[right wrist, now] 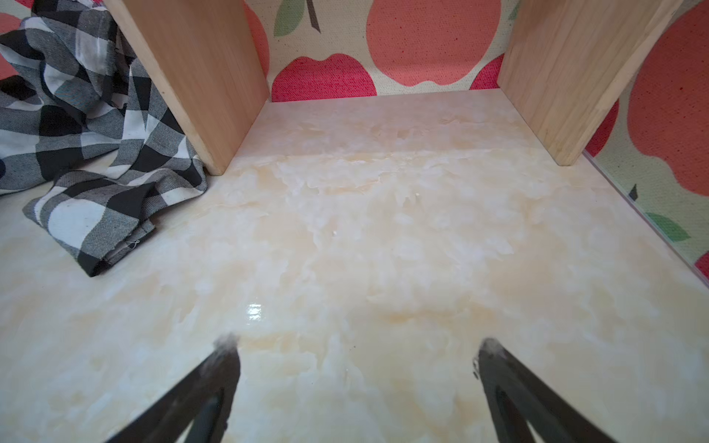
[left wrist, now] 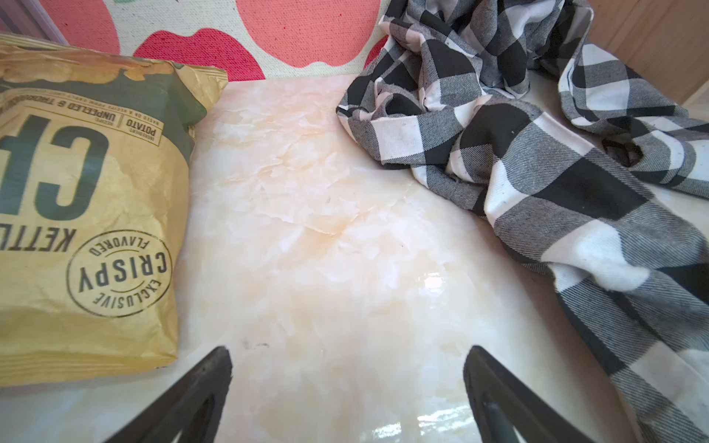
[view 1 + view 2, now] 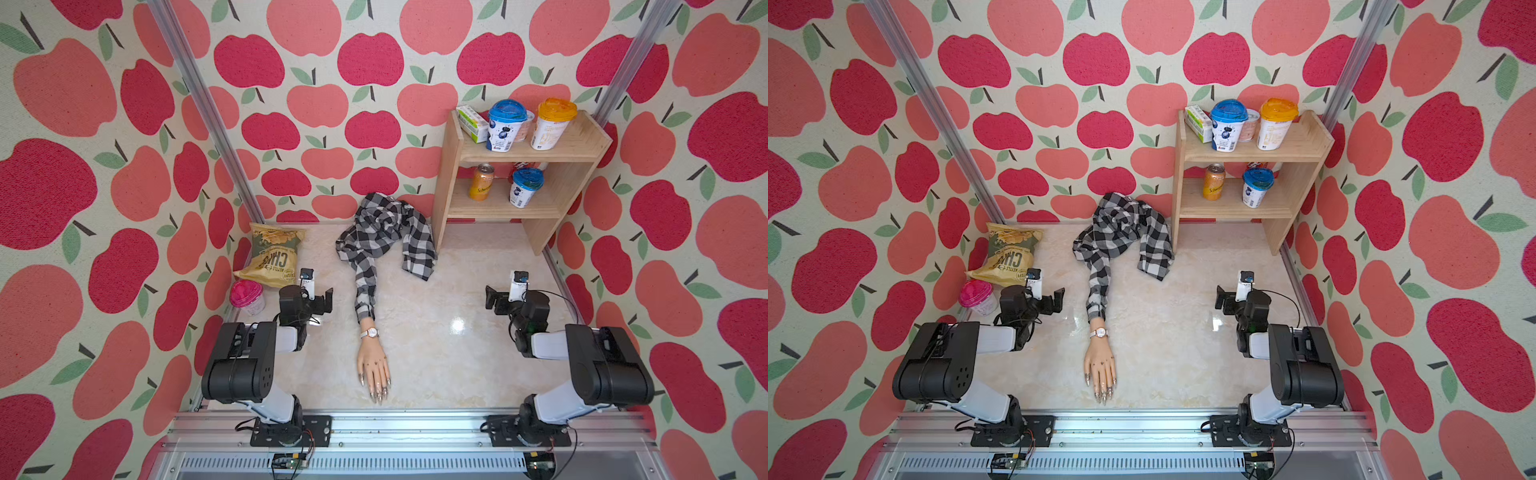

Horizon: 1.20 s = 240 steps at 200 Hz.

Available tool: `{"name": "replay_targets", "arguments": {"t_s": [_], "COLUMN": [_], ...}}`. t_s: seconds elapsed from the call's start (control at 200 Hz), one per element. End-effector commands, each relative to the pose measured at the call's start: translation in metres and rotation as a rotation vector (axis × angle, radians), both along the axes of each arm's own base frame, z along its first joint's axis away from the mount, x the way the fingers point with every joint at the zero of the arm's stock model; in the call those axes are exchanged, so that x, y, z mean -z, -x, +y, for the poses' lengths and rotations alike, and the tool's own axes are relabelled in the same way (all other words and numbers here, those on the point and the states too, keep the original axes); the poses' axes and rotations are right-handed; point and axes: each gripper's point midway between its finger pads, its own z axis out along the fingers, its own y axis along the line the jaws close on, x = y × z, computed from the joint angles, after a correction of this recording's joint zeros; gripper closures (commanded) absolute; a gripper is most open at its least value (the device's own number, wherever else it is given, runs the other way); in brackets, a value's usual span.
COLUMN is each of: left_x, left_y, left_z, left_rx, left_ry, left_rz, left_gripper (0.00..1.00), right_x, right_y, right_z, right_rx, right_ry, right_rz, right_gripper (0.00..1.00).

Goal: Take off the watch
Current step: Adjust the hand at the center of the board.

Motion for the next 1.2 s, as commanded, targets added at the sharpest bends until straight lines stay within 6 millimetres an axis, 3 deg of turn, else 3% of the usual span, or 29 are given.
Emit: {"name": "replay_targets", "arguments": {"t_s": [0.0,0.745,0.825,0.895,1.03,1.141,1.196], "left_x": [-0.004,-0.006,-0.018,-0.024,-0.056,-0.076,-0.081], "left_y": [-0.002,-0.005,-0.012,-0.017,-0.028,-0.032,-0.029], "left_z": [0.001,0.007,0.015,0.016,0.011,0.003,-0.004], "left_rx": [-0.003,-0.042,-0.117,-0.125,-0.15,-0.187,-0.192], "left_ry": [-0.011,-0.014,-0.059,-0.053,-0.068,-0.084,-0.07], "left_rz": [-0.017,0.001,0.014,0.124,0.151,0.233,0.312], "left_gripper": [0.03,0.03,0.03,0.03,0.03,0.03,0.03], "right_x": [-0.006,-0.008,-0.028,-0.051,-0.102,-0.121,-0.127], "right_y": [-0.004,-0.005,-0.014,-0.016,-0.018,-0.015,-0.012], "right_z": [0.001,-0.002,-0.005,-0.007,-0.014,0.001,0.02], "right_rx": [-0.01,-0.001,0.016,0.029,0.091,0.04,-0.039], "right_ry": [0.013,0.01,0.014,0.019,-0.072,-0.244,-0.311], "right_rz": [-0.023,-0.016,0.024,0.038,0.032,0.128,0.192], "right_gripper": [0.0,0.0,0.0,0.0,0.0,0.0,0.0]}}
